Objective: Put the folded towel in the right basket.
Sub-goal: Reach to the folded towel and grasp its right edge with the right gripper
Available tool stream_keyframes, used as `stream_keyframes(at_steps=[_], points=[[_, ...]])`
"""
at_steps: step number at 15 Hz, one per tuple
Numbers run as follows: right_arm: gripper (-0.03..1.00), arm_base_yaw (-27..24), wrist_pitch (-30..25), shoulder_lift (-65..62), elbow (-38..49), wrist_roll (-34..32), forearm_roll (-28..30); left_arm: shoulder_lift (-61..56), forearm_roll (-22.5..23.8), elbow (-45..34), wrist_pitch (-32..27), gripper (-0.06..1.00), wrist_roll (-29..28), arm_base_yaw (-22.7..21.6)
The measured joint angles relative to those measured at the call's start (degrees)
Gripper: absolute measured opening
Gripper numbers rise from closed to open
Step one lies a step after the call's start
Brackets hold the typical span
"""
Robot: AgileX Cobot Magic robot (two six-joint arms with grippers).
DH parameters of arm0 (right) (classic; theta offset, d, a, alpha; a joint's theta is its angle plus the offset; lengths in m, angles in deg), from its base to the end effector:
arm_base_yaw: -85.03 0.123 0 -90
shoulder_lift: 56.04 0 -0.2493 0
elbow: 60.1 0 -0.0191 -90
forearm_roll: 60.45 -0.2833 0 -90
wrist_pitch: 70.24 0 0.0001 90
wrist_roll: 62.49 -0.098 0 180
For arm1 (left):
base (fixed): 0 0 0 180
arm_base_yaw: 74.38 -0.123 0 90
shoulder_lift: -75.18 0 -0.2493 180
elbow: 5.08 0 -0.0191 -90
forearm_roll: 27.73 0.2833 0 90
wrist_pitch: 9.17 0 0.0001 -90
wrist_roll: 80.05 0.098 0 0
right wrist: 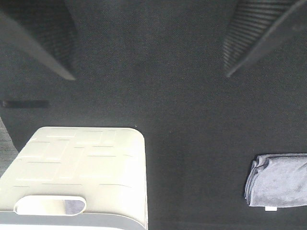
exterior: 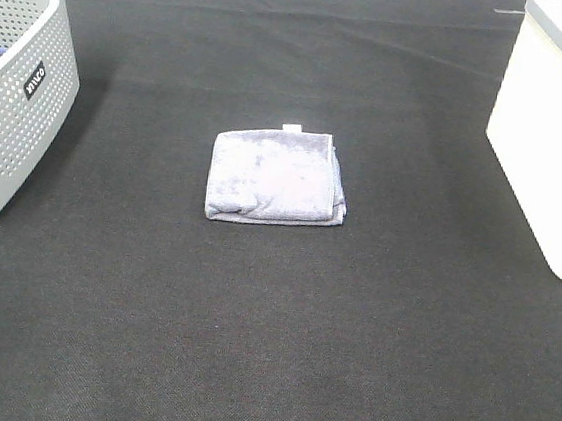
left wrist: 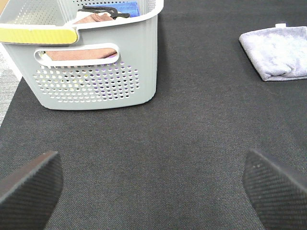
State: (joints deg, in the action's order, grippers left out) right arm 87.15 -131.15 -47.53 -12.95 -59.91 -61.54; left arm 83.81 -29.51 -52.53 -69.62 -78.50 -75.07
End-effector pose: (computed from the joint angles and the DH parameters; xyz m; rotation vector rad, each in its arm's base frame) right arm 0.0641 0.0040 0.2916 -0.0845 2.0327 0.0177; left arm 0.0656 -0.0019 0.2905 0.0167 2.0334 -0.0125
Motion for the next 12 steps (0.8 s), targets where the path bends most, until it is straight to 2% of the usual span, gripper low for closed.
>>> stream_keyframes(at_steps=[12], points=[[0.77, 0.00, 0.00, 0.00, 0.00, 0.00, 0.00, 0.00, 0.00, 0.00, 0.00, 0.97, 0.00, 0.00]])
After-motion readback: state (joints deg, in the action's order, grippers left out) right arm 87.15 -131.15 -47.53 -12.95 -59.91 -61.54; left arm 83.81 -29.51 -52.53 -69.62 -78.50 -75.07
